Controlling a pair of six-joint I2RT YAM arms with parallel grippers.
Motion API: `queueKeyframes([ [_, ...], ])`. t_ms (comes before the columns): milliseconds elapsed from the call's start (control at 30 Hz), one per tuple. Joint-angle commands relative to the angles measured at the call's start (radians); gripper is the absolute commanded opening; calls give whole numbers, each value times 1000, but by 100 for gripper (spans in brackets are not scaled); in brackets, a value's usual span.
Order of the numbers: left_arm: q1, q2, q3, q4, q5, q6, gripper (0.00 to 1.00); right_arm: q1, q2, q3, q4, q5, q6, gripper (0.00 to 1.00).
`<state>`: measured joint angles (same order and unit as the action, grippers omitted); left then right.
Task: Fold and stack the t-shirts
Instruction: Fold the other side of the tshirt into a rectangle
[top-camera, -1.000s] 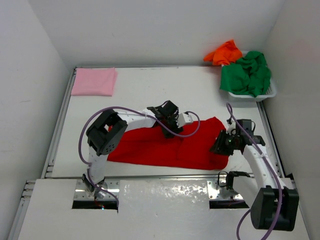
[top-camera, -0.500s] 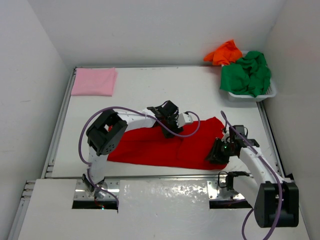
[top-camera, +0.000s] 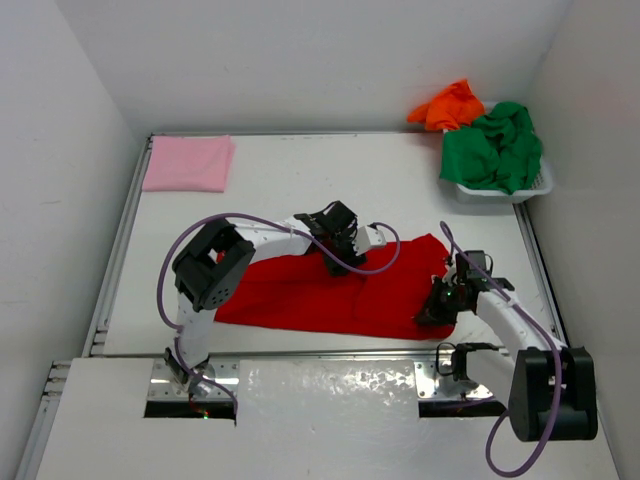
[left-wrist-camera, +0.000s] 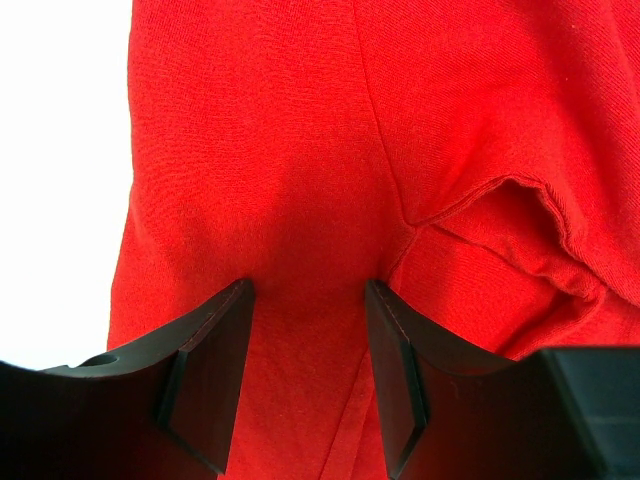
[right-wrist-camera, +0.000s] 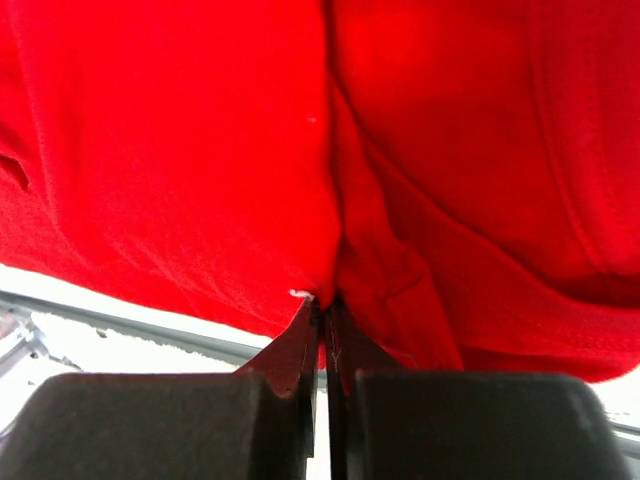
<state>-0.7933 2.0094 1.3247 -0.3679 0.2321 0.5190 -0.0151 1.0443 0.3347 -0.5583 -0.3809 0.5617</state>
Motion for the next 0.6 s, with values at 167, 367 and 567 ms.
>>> queueKeyframes([
  [167, -6, 0, -13, 24, -17, 26, 46, 6, -128, 23, -118, 95, -3, 0],
  [367, -6, -3, -19, 27, -27, 33, 46, 3, -125, 0, -161, 63, -26, 0],
  [567, -6, -14, -28, 29, -37, 41, 46, -28, -161, 24, -231, 99, -42, 0],
])
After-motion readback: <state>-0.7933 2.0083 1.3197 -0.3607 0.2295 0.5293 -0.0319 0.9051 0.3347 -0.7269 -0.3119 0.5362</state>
